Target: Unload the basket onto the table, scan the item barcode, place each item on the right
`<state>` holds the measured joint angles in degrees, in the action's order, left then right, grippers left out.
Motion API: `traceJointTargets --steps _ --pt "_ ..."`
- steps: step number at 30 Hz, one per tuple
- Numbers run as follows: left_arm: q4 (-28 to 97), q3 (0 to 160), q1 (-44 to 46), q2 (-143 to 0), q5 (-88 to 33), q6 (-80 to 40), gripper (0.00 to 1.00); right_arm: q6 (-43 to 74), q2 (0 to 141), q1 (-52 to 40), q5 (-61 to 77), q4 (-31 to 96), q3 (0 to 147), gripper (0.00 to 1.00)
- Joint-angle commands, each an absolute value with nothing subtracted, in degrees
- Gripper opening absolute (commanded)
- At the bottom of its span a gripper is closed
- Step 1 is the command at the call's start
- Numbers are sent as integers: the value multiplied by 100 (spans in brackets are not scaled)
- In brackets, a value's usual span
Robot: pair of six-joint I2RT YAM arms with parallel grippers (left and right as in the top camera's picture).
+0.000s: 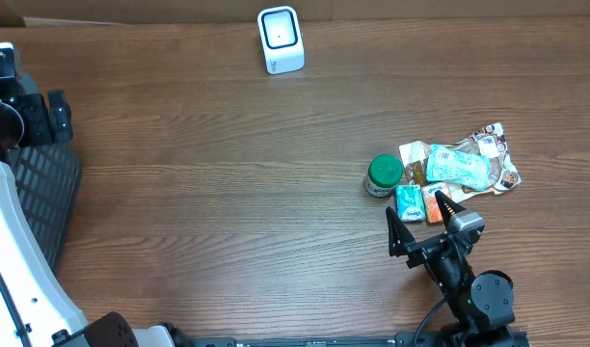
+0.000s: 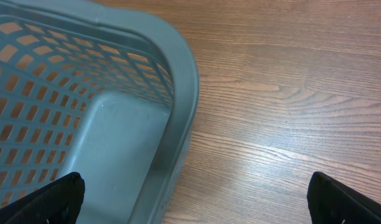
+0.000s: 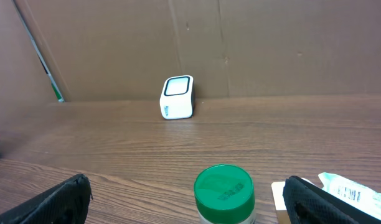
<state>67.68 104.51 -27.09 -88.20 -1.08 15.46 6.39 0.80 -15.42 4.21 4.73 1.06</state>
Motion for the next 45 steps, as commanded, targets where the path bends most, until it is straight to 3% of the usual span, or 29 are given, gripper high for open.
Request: traceJointTargets --steps 1,20,35,45 --pt "6746 10473 -2692 -8847 -110 1673 100 666 16 -1553 366 449 47 100" --pt "6746 10315 -1564 -7430 -110 1673 100 666 16 -1551 366 449 47 100" --pt "6740 7592 -1507 -4497 -51 1743 100 666 16 -1551 366 447 47 100" --pt "6243 7373 -1223 -3820 -104 2102 100 666 16 -1551 366 449 47 100"
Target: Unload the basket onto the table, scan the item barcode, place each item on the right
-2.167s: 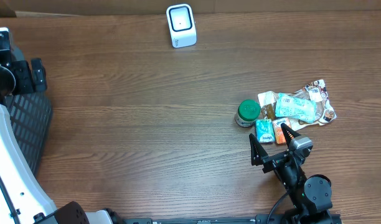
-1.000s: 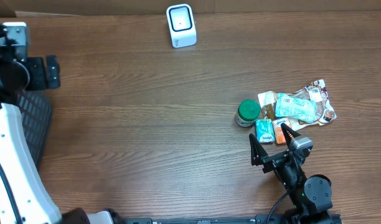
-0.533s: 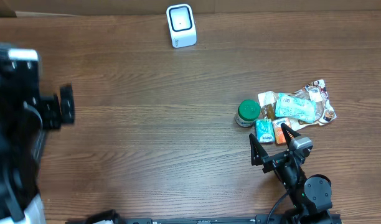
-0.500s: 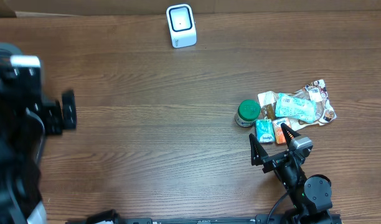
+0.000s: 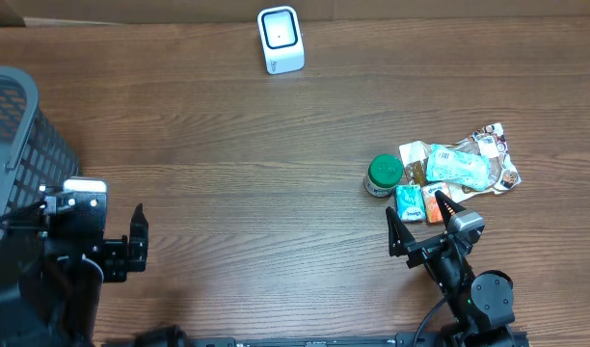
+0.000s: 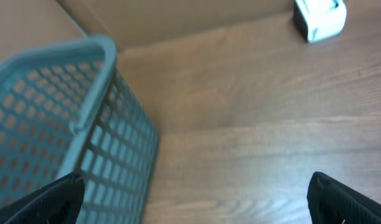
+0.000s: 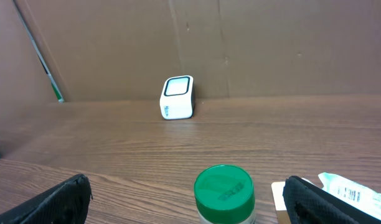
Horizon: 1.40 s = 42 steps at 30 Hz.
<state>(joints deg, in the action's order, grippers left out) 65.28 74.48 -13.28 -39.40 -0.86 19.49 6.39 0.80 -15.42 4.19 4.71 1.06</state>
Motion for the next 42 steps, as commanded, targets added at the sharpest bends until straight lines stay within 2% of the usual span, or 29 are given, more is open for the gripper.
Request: traceJointTargets --steps 1,8,24,42 --pt "6069 7343 -1199 -3793 -180 2102 100 666 16 -1553 366 447 47 100" --pt "4390 6554 -921 -3461 -410 2104 100 663 16 -1551 366 447 47 100" --pt "585 2792 -768 -1649 -707 2104 100 666 16 -1551 366 447 47 100" --pt "-1120 355 -478 -21 -908 2102 99 663 16 -1551 366 449 47 100"
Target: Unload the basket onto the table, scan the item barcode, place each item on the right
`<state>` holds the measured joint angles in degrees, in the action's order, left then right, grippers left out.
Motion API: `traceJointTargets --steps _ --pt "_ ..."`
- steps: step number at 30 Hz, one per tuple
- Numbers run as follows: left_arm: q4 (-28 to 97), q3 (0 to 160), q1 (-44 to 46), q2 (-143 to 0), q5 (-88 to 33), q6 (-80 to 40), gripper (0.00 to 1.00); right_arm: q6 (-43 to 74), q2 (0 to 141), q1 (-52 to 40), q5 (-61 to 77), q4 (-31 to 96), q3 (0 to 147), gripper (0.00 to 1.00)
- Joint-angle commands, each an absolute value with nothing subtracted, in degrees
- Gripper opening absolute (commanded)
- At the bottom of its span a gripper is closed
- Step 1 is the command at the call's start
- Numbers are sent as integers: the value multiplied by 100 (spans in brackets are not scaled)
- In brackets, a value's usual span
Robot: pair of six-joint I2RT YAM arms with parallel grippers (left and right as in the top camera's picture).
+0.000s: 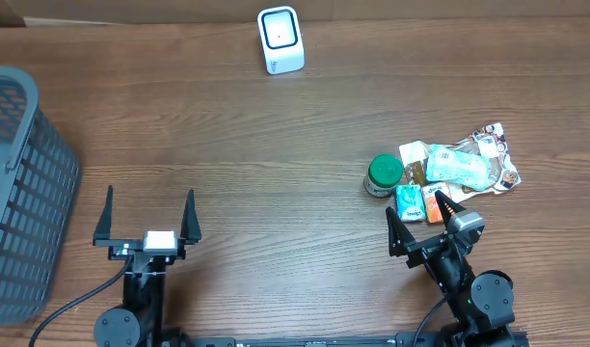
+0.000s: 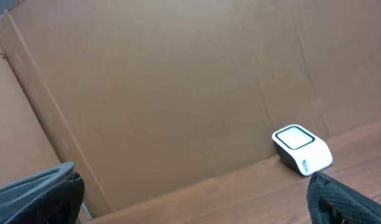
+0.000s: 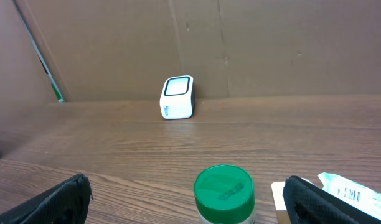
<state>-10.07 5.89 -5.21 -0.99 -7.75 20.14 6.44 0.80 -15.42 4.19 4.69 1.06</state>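
The white barcode scanner [image 1: 281, 39] stands at the back of the table; it also shows as the scanner [image 2: 301, 148] and the scanner [image 3: 178, 96]. The items lie in a heap at the right: a green-lidded jar [image 1: 383, 174] [image 3: 223, 190], teal packets [image 1: 457, 167], a small orange pack [image 1: 437, 210] and a printed wrapper [image 1: 493, 145]. My right gripper [image 1: 420, 220] [image 3: 190, 205] stands open just in front of the jar, holding nothing. My left gripper [image 1: 147, 214] [image 2: 193, 208] is open and empty at the front left, facing the back wall.
A grey slatted basket [image 1: 25, 193] stands at the table's left edge, just left of my left gripper. A brown cardboard wall [image 2: 178, 81] runs behind the scanner.
My left arm has moved right, away from the basket, and now faces the back wall and scanner. The right arm and the items have not moved.
At first my left gripper was over the basket at the far left, looking down into it. Then it was low beside the basket at the front left. Now it stands right of the basket, open. The right gripper stayed open in front of the jar throughout.
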Motion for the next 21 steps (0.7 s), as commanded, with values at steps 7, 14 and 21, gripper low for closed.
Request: traceJointTargets --steps 7,14,21 --pt "-1275 27 -480 -21 -1221 2099 99 666 16 -1551 366 447 47 100" --pt "320 27 -489 -49 -1142 2062 100 663 16 -1553 366 447 47 100" --pt "333 30 -489 -49 -1144 2060 100 663 16 -1553 366 447 47 100"
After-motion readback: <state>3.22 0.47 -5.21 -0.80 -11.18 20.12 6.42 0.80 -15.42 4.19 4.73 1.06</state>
